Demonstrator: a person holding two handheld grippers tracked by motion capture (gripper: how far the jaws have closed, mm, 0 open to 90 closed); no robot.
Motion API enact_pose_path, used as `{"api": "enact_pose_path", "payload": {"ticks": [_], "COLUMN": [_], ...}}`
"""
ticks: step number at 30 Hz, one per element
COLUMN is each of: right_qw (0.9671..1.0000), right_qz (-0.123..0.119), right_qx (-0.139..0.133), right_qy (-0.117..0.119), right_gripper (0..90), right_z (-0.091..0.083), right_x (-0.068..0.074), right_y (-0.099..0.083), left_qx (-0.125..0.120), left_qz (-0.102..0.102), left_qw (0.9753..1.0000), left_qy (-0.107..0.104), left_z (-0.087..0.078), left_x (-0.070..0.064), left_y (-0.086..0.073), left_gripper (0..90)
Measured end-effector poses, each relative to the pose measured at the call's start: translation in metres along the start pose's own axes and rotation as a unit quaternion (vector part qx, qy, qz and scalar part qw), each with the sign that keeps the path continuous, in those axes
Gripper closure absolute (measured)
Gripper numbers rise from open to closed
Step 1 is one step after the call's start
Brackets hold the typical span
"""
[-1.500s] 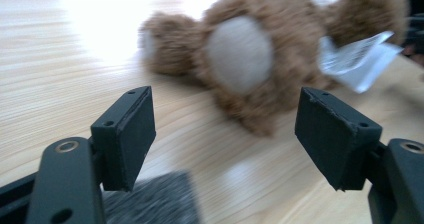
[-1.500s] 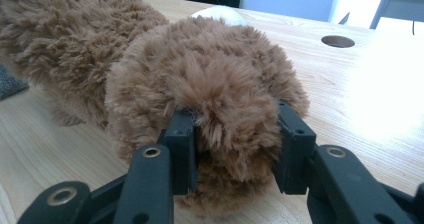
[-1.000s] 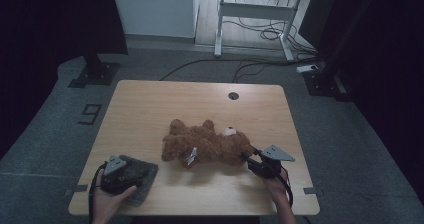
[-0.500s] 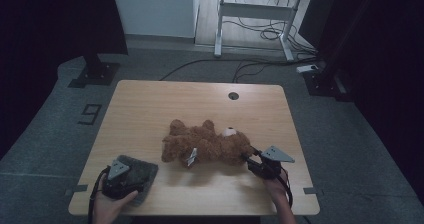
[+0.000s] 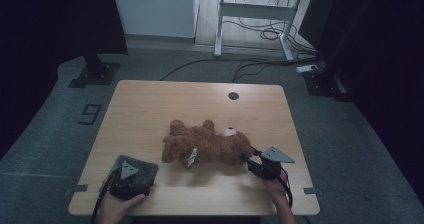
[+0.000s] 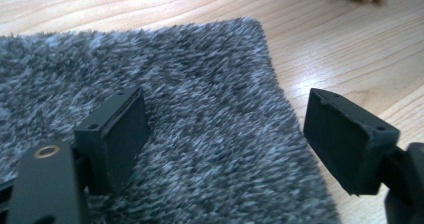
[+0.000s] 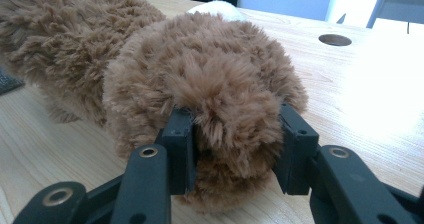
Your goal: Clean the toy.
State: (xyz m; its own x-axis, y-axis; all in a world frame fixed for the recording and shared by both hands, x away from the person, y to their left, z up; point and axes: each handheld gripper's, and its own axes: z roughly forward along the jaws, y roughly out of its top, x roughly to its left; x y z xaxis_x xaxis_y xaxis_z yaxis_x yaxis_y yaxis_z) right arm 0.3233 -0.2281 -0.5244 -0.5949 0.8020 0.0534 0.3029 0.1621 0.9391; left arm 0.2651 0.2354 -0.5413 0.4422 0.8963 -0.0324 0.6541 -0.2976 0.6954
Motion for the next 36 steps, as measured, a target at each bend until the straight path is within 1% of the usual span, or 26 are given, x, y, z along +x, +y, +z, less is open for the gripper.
{"api": "enact_pose_path", "payload": {"ticks": [2, 5, 8, 15, 18, 20, 21, 23, 24, 26, 27, 28, 29, 31, 34, 36], "right_qw": [1.0, 1.0, 1.0, 1.0, 1.0, 1.0, 1.0, 1.0, 1.0, 1.0, 1.0, 1.0, 1.0, 1.0, 1.0, 1.0], "right_qz": [0.001, 0.001, 0.001, 0.003, 0.003, 0.003, 0.003, 0.003, 0.003, 0.004, 0.004, 0.004, 0.004, 0.005, 0.004, 0.004], "right_qx": [0.0, 0.0, 0.001, 0.001, 0.0, 0.0, 0.0, 0.001, 0.001, 0.002, 0.0, 0.0, 0.001, 0.001, 0.002, 0.002], "right_qy": [0.0, 0.0, 0.0, 0.001, 0.001, 0.001, 0.001, 0.001, 0.001, 0.002, 0.002, 0.002, 0.002, 0.002, 0.002, 0.002], "right_gripper": [57.7, 57.6, 57.4, 57.3, 57.3, 57.2, 57.2, 57.2, 57.2, 57.2, 57.2, 57.2, 57.1, 57.1, 57.1, 57.1], "right_z": [0.0, 0.0, -0.001, -0.001, -0.001, -0.001, -0.001, -0.001, -0.001, -0.001, -0.001, -0.001, -0.001, -0.001, -0.001, -0.001], "right_x": [0.0, 0.0, 0.0, 0.0, -0.001, -0.001, -0.001, -0.001, -0.001, -0.001, -0.001, -0.001, -0.001, -0.001, -0.001, -0.001], "right_y": [0.0, 0.0, -0.001, -0.001, -0.001, -0.001, -0.001, -0.001, -0.001, -0.001, -0.002, -0.002, -0.001, -0.002, -0.001, -0.001], "left_qx": [0.001, 0.002, 0.006, 0.0, -0.003, -0.005, -0.004, -0.004, -0.011, -0.029, -0.034, -0.034, -0.039, -0.032, -0.016, -0.012], "left_qz": [0.002, 0.011, 0.021, 0.017, 0.016, 0.015, 0.013, 0.001, -0.008, -0.024, -0.031, -0.031, -0.043, -0.05, -0.057, -0.062], "left_qw": [1.0, 0.9998, 0.9996, 0.9997, 0.9997, 0.9997, 0.9999, 0.9997, 0.9994, 0.9992, 0.9989, 0.9989, 0.9983, 0.9981, 0.9981, 0.9976], "left_qy": [0.003, 0.014, 0.02, 0.017, 0.021, 0.018, 0.01, -0.025, -0.032, -0.015, -0.007, -0.007, 0.005, 0.016, 0.018, 0.026], "left_z": [0.0, 0.001, 0.002, 0.001, 0.0, 0.0, -0.001, -0.007, -0.013, -0.024, -0.028, -0.028, -0.035, -0.038, -0.038, -0.036], "left_x": [0.0, -0.002, -0.003, -0.001, 0.0, 0.0, 0.0, 0.006, 0.01, 0.019, 0.025, 0.025, 0.036, 0.043, 0.049, 0.053], "left_y": [0.0, -0.001, -0.001, -0.003, -0.003, -0.004, -0.003, -0.003, -0.003, -0.005, -0.006, -0.006, -0.009, -0.013, -0.02, -0.022], "left_gripper": [20.8, 23.9, 24.3, 26.3, 30.5, 30.7, 29.6, 24.7, 22.7, 22.1, 22.1, 21.9, 21.9, 21.5, 20.5, 20.2]}}
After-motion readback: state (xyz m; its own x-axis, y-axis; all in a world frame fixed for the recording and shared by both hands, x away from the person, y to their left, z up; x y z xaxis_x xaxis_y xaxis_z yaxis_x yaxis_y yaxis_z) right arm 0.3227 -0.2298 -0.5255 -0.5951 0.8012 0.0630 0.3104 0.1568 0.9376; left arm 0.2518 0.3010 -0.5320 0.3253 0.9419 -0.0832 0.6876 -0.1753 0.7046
